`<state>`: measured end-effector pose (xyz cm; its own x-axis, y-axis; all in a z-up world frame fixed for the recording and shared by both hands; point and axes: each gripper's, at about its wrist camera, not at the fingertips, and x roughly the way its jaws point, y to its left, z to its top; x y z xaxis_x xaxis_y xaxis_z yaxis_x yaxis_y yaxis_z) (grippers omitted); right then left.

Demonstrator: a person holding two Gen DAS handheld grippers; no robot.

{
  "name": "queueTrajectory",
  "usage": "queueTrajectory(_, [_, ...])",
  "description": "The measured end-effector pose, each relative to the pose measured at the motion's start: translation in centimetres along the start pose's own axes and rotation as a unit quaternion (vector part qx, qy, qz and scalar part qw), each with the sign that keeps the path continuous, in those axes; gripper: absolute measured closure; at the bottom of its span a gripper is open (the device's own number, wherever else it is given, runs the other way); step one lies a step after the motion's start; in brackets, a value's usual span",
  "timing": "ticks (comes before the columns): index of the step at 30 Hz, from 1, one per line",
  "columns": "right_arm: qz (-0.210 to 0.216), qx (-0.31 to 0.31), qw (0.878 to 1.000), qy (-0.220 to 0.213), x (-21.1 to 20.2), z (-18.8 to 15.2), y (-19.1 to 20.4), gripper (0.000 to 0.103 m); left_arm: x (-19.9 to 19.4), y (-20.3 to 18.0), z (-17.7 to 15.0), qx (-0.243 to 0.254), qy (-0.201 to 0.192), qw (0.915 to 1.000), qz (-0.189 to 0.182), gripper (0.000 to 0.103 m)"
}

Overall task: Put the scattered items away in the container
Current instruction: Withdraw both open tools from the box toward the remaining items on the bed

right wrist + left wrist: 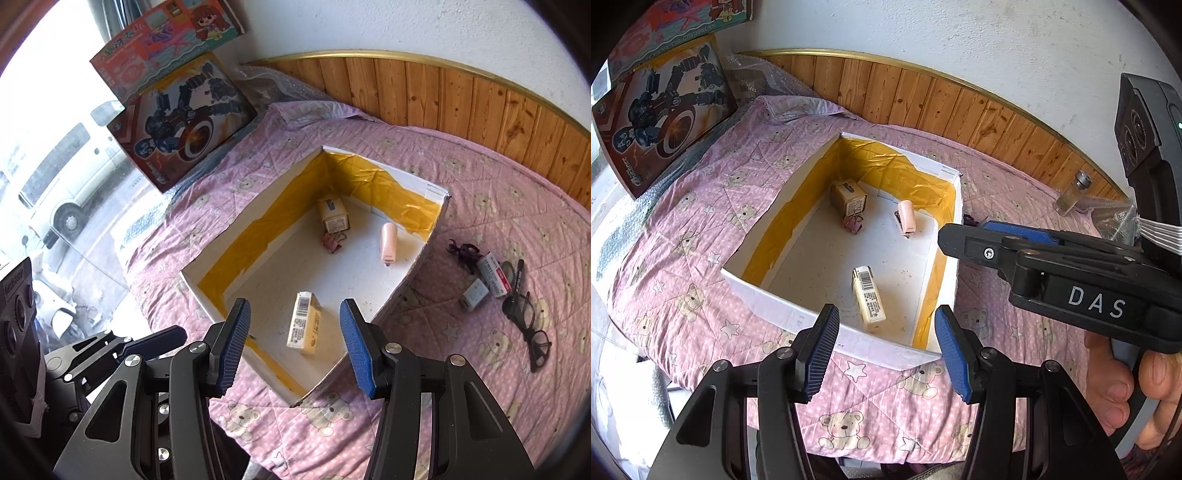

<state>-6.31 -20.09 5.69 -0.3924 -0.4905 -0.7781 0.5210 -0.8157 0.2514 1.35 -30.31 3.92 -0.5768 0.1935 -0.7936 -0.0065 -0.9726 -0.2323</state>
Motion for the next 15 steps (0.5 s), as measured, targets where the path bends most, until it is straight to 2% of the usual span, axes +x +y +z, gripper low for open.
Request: queueTrajectory(15, [0.002, 0.011, 1.000, -0.010, -1.8, -2.9, -0.1, 0.049, -1.5, -1.6, -2.2, 0.008, -0.005, 0.9999, -0.004, 0.048])
